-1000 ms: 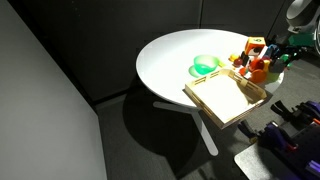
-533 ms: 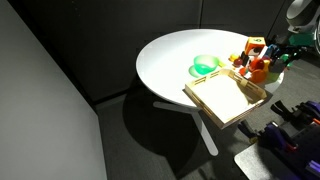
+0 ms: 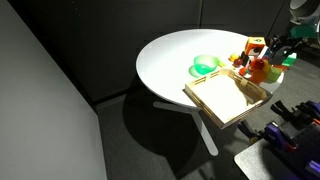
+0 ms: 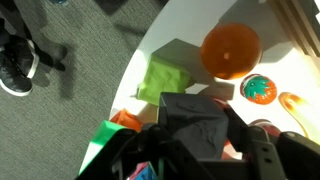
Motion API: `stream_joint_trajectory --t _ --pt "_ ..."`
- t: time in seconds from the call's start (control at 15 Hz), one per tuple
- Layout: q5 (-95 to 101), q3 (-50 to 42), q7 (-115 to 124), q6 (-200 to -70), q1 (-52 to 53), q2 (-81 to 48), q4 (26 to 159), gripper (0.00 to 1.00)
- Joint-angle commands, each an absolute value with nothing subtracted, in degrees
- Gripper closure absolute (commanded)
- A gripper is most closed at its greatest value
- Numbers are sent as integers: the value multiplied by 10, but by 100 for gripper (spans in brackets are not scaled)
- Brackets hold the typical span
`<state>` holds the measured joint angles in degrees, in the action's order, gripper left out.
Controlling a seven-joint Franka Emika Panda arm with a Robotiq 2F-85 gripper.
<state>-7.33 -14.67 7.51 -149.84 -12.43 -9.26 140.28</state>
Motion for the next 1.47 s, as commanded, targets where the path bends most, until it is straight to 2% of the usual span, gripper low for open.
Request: stream_joint_trajectory --t 0.0,0.73,1.4 --pt "-85 -141 59 -1469 -133 -61 1395 67" --pt "-67 -117 -102 -1338 -127 -48 1367 67" --pt "-22 -107 -170 -1292 -117 -50 1353 67"
